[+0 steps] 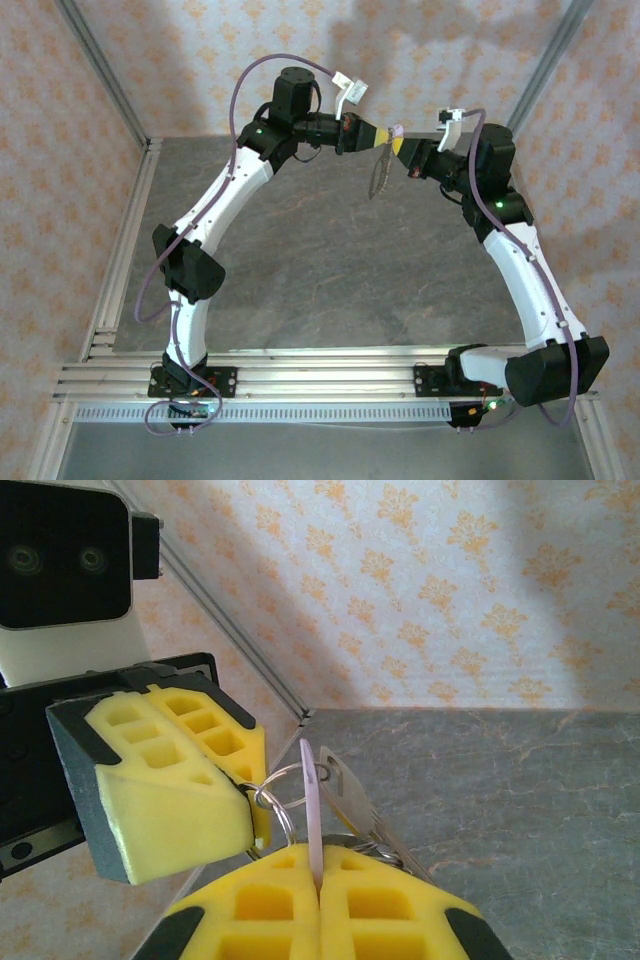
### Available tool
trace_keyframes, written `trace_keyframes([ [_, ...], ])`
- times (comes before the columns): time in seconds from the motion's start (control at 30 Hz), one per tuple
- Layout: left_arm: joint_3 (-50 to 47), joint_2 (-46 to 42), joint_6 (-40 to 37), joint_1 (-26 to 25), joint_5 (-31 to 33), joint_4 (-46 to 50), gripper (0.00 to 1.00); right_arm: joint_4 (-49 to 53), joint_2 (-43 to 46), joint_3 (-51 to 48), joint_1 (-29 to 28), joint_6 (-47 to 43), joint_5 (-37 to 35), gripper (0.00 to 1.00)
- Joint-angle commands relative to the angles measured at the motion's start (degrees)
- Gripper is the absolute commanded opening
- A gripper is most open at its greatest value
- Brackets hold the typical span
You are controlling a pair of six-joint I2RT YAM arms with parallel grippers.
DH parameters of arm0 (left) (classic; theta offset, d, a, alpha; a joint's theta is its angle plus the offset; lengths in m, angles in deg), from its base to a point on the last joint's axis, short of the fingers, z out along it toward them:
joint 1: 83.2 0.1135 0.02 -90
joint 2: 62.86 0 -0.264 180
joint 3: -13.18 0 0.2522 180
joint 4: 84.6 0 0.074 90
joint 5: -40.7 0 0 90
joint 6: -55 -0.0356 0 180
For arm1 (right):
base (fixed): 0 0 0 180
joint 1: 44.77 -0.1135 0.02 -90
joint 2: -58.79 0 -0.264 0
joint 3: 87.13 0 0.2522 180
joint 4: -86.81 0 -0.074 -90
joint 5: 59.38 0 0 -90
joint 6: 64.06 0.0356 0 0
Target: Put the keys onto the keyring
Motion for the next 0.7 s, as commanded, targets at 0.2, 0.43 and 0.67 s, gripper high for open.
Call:
trace_keyframes([
  [0.2, 1.6, -0.4, -1.9, -0.4, -1.8, 1.3, 0.0, -2.0, -0.6, 3.2, 1.8, 0.8, -3.1, 0.0],
  [0.43, -1.0, -2.3, -0.3, -0.1, 1.7, -1.7, 0.23, -0.1, -1.8, 4.2, 1.7, -0.3, -3.3, 0.0],
  [0.67, -7.8, -6.4, 3.7, 1.6, 8.0, -7.6, 0.27, 1.6, -3.6, 3.6, 1.8, -2.0, -4.2, 0.0],
])
